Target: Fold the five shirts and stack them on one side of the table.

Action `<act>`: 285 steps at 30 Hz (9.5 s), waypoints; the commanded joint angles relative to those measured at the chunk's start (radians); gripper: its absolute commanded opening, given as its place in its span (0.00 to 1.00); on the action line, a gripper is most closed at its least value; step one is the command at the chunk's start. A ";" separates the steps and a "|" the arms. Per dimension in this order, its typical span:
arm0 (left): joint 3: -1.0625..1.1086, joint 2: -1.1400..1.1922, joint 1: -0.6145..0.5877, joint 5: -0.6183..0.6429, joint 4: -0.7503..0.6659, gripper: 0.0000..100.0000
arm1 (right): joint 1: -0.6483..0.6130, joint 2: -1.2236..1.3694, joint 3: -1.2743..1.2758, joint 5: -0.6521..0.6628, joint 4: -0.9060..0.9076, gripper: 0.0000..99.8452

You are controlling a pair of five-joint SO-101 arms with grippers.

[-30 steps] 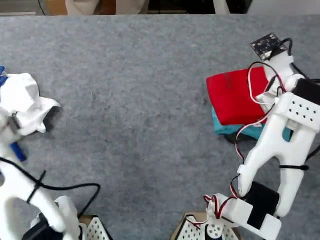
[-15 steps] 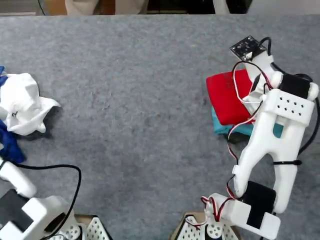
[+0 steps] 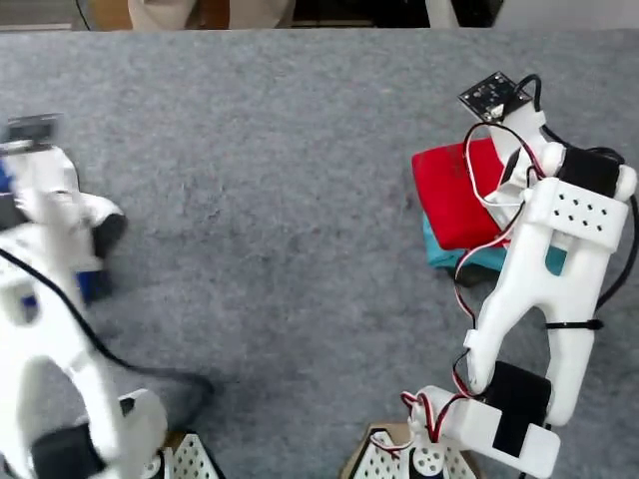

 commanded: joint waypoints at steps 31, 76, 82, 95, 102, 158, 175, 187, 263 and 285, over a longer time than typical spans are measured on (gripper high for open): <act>0.189 -0.387 -0.615 -0.002 0.075 0.26 | -1.086 0.116 -0.019 -0.348 0.046 0.43; -0.097 -0.085 0.114 0.477 0.201 0.26 | -0.762 0.308 -0.820 -0.535 0.330 0.21; -0.322 0.367 0.222 0.578 0.195 0.26 | -0.690 0.300 -0.782 -0.526 0.338 0.04; -0.658 0.789 0.247 0.322 0.187 0.26 | -0.714 0.298 -0.684 -0.364 0.338 0.04; -0.651 0.855 0.170 -0.189 0.110 0.26 | -0.760 0.302 -0.676 -0.364 0.330 0.04; -0.862 0.894 0.041 0.005 0.227 0.02 | -0.774 0.384 -0.680 -0.367 0.305 0.04; -0.832 0.137 -0.914 -0.226 0.089 0.02 | -1.150 0.604 -0.636 -0.520 0.186 0.05; -0.586 0.150 -1.079 -0.172 0.025 0.02 | -1.509 0.928 -0.918 -0.377 0.186 0.37; 0.155 0.090 -0.180 0.368 -0.560 0.02 | -0.774 0.254 -0.068 -0.132 -0.445 0.08; -0.137 0.357 -0.477 0.365 -0.640 0.02 | -0.865 0.254 -0.334 -0.126 0.364 0.25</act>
